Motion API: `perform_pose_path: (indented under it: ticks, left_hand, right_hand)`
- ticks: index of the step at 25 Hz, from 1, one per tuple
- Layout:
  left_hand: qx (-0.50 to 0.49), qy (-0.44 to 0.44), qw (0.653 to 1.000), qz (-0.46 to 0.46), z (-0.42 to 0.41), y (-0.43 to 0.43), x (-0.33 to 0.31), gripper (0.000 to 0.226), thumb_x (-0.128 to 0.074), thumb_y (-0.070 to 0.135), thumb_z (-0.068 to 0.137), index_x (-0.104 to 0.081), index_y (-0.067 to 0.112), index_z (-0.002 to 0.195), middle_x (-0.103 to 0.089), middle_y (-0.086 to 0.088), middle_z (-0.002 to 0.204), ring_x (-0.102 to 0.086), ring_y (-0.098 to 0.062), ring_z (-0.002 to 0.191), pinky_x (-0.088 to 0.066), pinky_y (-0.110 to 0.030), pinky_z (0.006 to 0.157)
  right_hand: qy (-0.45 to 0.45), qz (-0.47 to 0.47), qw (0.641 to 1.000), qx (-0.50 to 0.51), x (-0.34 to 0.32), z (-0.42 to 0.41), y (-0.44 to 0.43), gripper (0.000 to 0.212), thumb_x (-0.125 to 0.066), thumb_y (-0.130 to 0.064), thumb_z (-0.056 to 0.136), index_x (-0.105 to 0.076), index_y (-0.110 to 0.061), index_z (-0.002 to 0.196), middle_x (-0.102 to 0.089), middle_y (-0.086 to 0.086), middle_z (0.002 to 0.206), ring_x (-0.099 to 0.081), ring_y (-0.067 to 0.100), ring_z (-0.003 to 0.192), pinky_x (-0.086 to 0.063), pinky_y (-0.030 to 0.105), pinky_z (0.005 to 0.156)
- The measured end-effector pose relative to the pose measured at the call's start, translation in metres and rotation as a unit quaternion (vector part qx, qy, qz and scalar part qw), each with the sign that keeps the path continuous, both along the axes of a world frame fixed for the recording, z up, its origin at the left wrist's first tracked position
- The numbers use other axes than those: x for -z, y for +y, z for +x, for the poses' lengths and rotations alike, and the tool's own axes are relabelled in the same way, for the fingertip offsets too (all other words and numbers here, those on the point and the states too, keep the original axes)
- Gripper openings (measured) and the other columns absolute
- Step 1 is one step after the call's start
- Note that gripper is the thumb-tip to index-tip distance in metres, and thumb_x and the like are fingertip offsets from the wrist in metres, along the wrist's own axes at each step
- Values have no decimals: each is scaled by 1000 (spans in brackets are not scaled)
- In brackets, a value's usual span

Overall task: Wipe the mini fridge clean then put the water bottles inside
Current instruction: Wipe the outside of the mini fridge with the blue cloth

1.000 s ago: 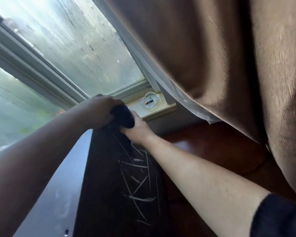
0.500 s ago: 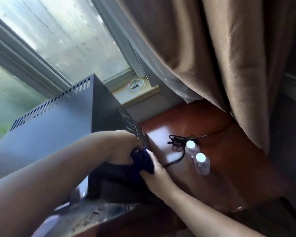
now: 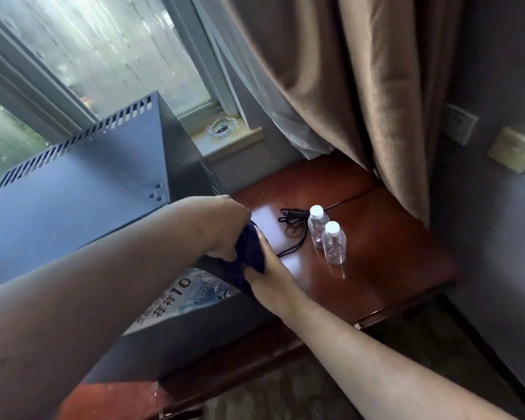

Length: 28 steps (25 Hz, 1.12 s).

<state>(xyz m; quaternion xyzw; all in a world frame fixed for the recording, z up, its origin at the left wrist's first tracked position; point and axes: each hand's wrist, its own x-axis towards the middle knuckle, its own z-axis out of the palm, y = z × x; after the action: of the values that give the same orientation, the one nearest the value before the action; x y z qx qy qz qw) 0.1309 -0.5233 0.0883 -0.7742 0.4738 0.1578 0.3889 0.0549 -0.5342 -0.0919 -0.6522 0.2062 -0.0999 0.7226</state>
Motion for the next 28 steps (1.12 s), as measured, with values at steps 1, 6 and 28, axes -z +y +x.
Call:
perform_pose_path:
  ticks: [1, 6, 28]
  left_hand:
    - [-3, -2, 1000, 4, 4, -4, 0, 53, -72, 45, 83, -60, 19, 128, -68, 0, 122, -62, -24, 118, -53, -39, 99]
    - [-31, 10, 997, 74, 39, -29, 8, 96, -80, 66, 67, -44, 25, 146, -50, -3, 138, -53, -27, 127, -49, -40, 106]
    - [-76, 58, 993, 69, 286, -131, 11, 79, -87, 31, 71, -52, 31, 142, -56, 3, 129, -58, -20, 116, -50, -38, 102]
  right_hand:
    - [23, -20, 999, -15, -7, -3, -3, 75, -57, -9, 93, -28, -50, 149, -51, -12, 148, -50, 10, 136, -42, 38, 115]
    - [35, -79, 995, -44, -8, 16, -32, 69, -59, -10, 97, -30, -29, 157, -55, 6, 148, -54, 26, 134, -44, 36, 108]
    - [55, 294, 954, -19, 24, 176, -170, 51, -71, -23, 94, -50, -26, 140, -53, 7, 145, -60, 13, 119, -51, 34, 97]
